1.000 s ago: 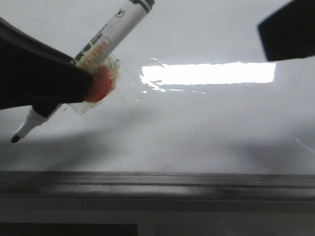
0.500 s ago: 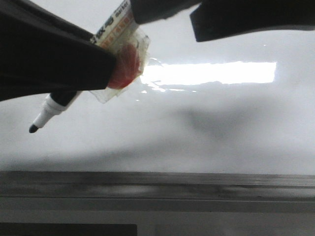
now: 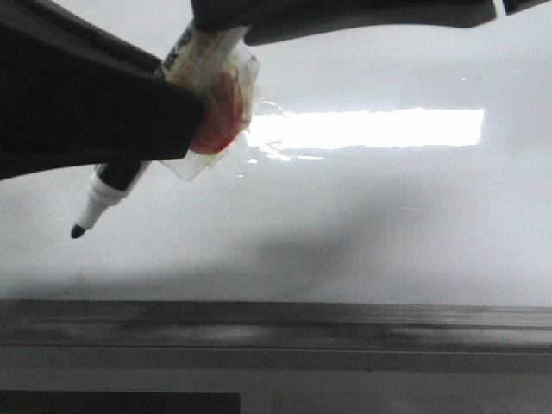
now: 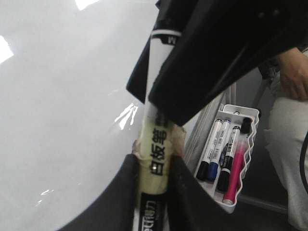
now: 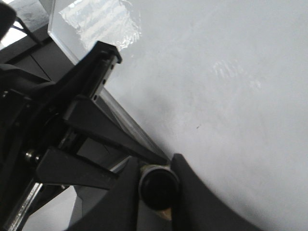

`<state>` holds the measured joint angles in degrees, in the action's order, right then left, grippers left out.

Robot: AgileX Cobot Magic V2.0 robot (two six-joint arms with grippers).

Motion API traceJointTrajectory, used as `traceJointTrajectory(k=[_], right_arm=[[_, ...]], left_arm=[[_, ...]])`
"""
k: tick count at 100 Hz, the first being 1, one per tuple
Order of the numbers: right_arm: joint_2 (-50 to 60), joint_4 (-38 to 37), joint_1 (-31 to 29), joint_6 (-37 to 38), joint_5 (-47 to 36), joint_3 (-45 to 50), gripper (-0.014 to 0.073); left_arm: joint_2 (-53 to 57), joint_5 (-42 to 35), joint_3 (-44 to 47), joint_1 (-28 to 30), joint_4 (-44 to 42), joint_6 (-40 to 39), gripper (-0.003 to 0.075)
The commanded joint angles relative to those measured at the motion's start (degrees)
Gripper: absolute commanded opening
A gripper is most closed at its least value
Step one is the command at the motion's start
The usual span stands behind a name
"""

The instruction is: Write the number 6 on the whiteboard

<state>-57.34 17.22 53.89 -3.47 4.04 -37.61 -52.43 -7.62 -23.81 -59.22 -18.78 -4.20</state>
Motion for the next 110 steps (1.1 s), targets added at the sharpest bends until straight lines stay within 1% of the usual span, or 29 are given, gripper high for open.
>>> traceJointTrajectory(k=[1,10,14,17,24,29,31,32,36,39,47,61,82,97,110], right_arm=[[0.05,0.07,-0.02,-0.65,-4.04,-1.92,-0.0065],[-0.17,0.07,-0.02,-0.65,-4.04,-1.92,-0.0064],[-0.15,0.07,-0.02,-0.65,-4.04,-1.92,-0.0064],[-0.15,0.07,-0.02,-0.65,-4.04,-1.92,-0.0064],[-0.15,0.34,-0.02,-0.65,-4.04,-1.92,-0.0064],[-0.15,0.98,-0.02,-0.65,-4.04,-1.92,-0.0064],[-0.15,1.26,-0.02,-0.65,-4.04,-1.92,-0.0064],[-0.15,1.38,-0.02,-0.65,-4.04,-1.92,-0.0064],[-0.15,1.59,-0.13,-0.65,-4.04,-1.92,-0.0064],[-0.15,1.73,-0.38,-0.65,-4.04,-1.92,-0.0064],[-0.15,2.17,-1.8,-0.65,-3.52,-2.16,-0.0064],[-0.15,3.53,-5.55,-0.65,-2.17,-3.49,-0.0064],[-1.22,3.17,-11.29,-0.65,-0.71,-10.36,-0.0064],[-3.87,2.87,-15.91,-0.65,0.35,-15.35,-0.0064],[-6.78,2.17,-17.06,-0.65,1.56,-16.85,-0.0064]], left_arm=[[0.49,-5.22,-2.09,-0.52,0.61,-0.57,-0.0019],[0.49,-4.99,-2.09,-0.52,0.61,-0.57,-0.0015],[0.49,-4.87,-2.09,-0.52,0.61,-0.57,0.0006],[0.49,-4.87,-2.09,-0.52,0.61,-0.57,0.0037],[0.49,-4.83,-2.09,-0.41,0.72,-0.57,0.0169],[0.74,-4.73,-2.09,-0.13,1.15,-0.57,0.0306],[1.05,-4.61,-2.09,0.17,1.15,-0.57,0.0337],[1.15,-4.61,-2.09,0.17,1.15,-0.57,0.0365],[1.81,-3.97,-2.09,0.84,1.9,-0.57,0.0424],[2.44,-3.29,-2.09,1.34,2.84,-0.57,0.0441],[5.15,-0.65,-2.09,3.57,3.89,-0.57,0.0433],[11.3,3.93,-2.09,9.79,6.81,-0.68,0.0376],[17.08,4.69,-2.09,19.3,7.7,-0.68,0.0366],[17.11,4.69,-2.09,21.96,8.95,-0.68,0.0366],[17.11,4.69,-2.09,21.96,9.05,-0.68,0.0366]])
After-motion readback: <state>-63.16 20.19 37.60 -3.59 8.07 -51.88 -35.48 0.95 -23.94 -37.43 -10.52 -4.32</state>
